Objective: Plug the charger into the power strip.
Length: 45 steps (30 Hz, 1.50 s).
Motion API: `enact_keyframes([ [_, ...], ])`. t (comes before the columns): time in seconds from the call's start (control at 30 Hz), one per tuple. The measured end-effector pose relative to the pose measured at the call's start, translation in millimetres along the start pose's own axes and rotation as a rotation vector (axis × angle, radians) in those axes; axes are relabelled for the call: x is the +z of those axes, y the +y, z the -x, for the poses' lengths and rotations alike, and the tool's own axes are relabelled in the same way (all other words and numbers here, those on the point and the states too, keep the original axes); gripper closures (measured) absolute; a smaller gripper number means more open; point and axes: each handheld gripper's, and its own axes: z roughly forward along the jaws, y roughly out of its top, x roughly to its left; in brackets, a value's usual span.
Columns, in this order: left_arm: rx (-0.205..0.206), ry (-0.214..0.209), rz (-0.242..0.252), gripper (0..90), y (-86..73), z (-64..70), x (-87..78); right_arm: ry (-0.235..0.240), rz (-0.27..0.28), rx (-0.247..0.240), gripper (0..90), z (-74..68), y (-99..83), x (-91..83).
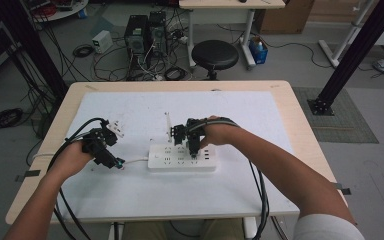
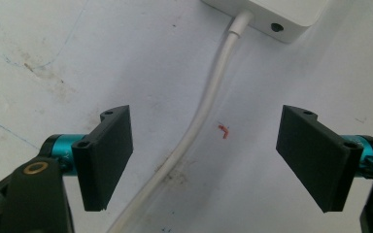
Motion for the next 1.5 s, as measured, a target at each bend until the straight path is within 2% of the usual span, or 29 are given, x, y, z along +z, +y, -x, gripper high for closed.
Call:
enact_keyframes([
  [0.03, -0.008, -0.001, 0.009, 21.0, -0.2, 0.8, 0.1, 0.001, 0.02, 0.011, 62.6, 0.2, -2.9, 0.3],
  [0.07, 0.0, 0.001, 0.005, 21.0, -0.4, 0.4, -1.1, 0.009, 0.029, 0.02, 62.6, 1.2, -3.7, 0.6],
  [0.2, -0.004, 0.004, 0.007, 21.0, -2.1, 0.5, -2.5, 0.051, 0.038, 0.025, 62.3, 8.9, -3.5, 2.1],
  [0.27, -0.014, 0.002, 0.014, 21.0, -3.1, 1.5, -2.2, 0.023, 0.045, 0.017, 62.3, 4.6, -3.7, 4.0],
  [0.33, -0.003, 0.005, 0.004, 21.0, -3.2, 0.8, -2.9, 0.013, 0.077, 0.038, 62.4, 1.2, -9.1, 4.7],
  [0.4, -0.006, 0.002, 0.003, 21.0, -2.9, 0.6, -3.0, 0.022, 0.083, 0.044, 62.3, 2.2, -9.9, 4.6],
  [0.47, -0.005, 0.002, 0.004, 21.0, -2.6, 0.3, -2.5, 0.026, 0.093, 0.025, 62.1, 4.3, -10.0, 5.1],
  [0.5, -0.014, 0.002, 0.008, 21.0, -2.5, 0.8, -1.7, 0.03, 0.091, 0.021, 62.0, 4.6, -10.4, 4.7],
  [0.53, -0.001, 0.002, -0.002, 21.0, -2.1, -0.4, -1.7, 0.034, 0.093, 0.027, 61.9, 4.7, -10.8, 4.5],
  [0.6, -0.006, -0.001, -0.002, 21.0, -1.7, -0.1, -0.1, 0.041, 0.109, 0.016, 61.6, 6.6, -12.1, 4.9],
  [0.63, -0.001, -0.003, -0.005, 21.0, -1.4, -0.7, -0.2, 0.045, 0.112, 0.015, 60.4, 6.3, -12.7, 4.6],
  [0.67, -0.003, -0.003, -0.004, 21.0, -1.4, -0.8, -0.3, 0.034, 0.117, 0.013, 50.1, 6.7, -13.7, 4.9],
  [0.73, -0.004, -0.002, 0.0, 21.0, -1.7, -1.1, -0.6, 0.02, 0.149, 0.05, 40.0, 10.1, -17.8, 2.0],
  [0.77, -0.005, 0.0, 0.002, 21.0, -2.0, -1.0, -0.7, 0.021, 0.172, 0.073, 39.4, 12.3, -20.9, -0.5],
  [0.83, -0.003, -0.001, -0.004, 21.0, -2.8, -0.8, -0.8, 0.024, 0.215, 0.097, 32.3, 16.2, -27.1, -5.6],
  [0.9, -0.007, -0.001, 0.0, 21.0, -3.4, 0.3, -0.4, 0.052, 0.235, 0.131, 28.1, 18.7, -32.6, -9.8],
  [0.97, -0.009, -0.004, 0.001, 21.0, -3.4, 1.8, 0.3, 0.085, 0.263, 0.136, 21.7, 20.4, -36.4, -11.3],
  [1.0, -0.006, -0.003, 0.0, 21.0, -3.3, 2.4, 0.7, 0.1, 0.265, 0.14, 21.7, 20.4, -37.8, -12.5],
  [1.13, 0.003, -0.004, -0.003, 21.0, -2.7, 3.0, -0.3, 0.101, 0.294, 0.152, 19.7, 19.1, -45.1, -18.8],
  [1.2, -0.003, -0.003, 0.005, 21.0, -2.9, 3.8, -1.1, 0.088, 0.303, 0.198, 11.7, 19.2, -50.7, -22.4],
  [1.33, 0.001, -0.002, 0.008, 21.0, -3.6, 3.4, -2.8, 0.077, 0.338, 0.279, 11.6, 22.2, -64.6, -31.8],
  [1.4, -0.015, -0.004, 0.022, 21.0, -3.5, 4.1, -2.1, 0.073, 0.36, 0.288, 11.7, 24.0, -69.6, -35.4],
  [1.43, 0.001, -0.004, 0.009, 21.0, -2.7, 2.8, -2.8, 0.065, 0.36, 0.292, 11.7, 23.0, -70.1, -36.6],
  [1.5, -0.003, -0.005, 0.012, 21.0, -1.8, 3.7, -1.8, 0.068, 0.349, 0.28, 11.7, 20.4, -68.3, -36.9],
])
